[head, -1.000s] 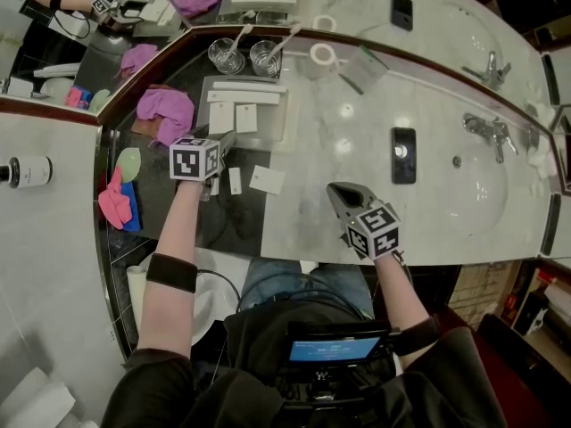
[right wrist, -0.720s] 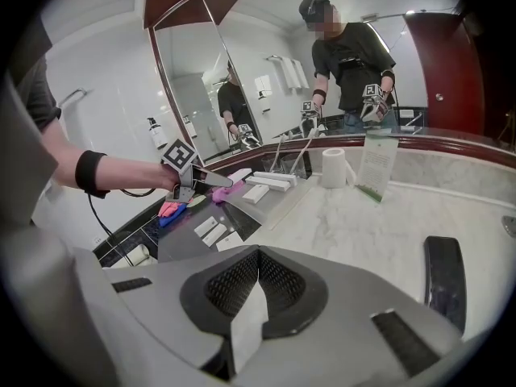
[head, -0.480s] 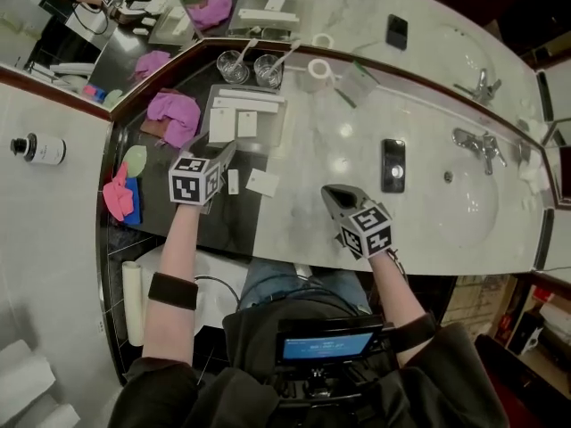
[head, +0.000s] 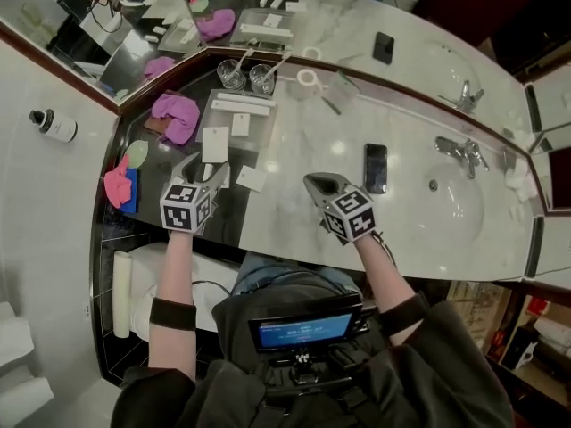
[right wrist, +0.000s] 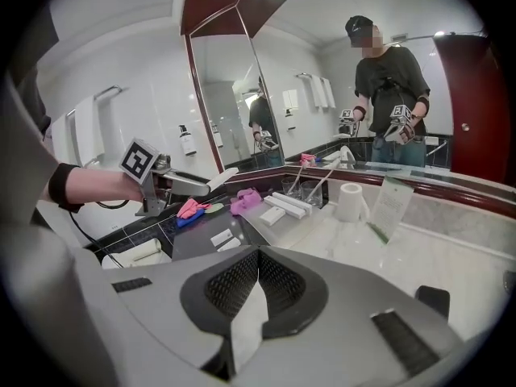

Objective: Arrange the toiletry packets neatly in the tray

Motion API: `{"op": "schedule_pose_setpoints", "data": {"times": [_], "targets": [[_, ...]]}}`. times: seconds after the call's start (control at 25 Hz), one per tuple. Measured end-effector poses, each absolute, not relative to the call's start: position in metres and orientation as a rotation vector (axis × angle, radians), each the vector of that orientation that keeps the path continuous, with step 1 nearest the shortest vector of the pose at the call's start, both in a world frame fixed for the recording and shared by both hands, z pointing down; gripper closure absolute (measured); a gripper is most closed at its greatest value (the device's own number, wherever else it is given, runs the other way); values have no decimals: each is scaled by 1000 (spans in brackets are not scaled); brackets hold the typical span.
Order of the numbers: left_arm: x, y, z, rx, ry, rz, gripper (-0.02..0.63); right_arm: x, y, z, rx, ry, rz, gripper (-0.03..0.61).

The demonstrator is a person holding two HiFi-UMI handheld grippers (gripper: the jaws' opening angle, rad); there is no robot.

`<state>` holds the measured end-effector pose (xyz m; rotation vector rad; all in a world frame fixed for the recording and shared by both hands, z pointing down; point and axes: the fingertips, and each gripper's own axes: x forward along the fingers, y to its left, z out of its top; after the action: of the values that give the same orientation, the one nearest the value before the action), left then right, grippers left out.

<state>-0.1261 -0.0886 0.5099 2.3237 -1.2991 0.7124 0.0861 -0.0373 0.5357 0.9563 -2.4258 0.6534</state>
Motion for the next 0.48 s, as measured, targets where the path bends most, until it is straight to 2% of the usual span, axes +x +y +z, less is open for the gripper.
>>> {"op": "schedule_pose_setpoints", "data": {"times": [0.48], "targets": [[-80, -44, 542, 2324, -1161, 729, 344, 96, -26, 532, 945, -2430, 650, 566]]}}
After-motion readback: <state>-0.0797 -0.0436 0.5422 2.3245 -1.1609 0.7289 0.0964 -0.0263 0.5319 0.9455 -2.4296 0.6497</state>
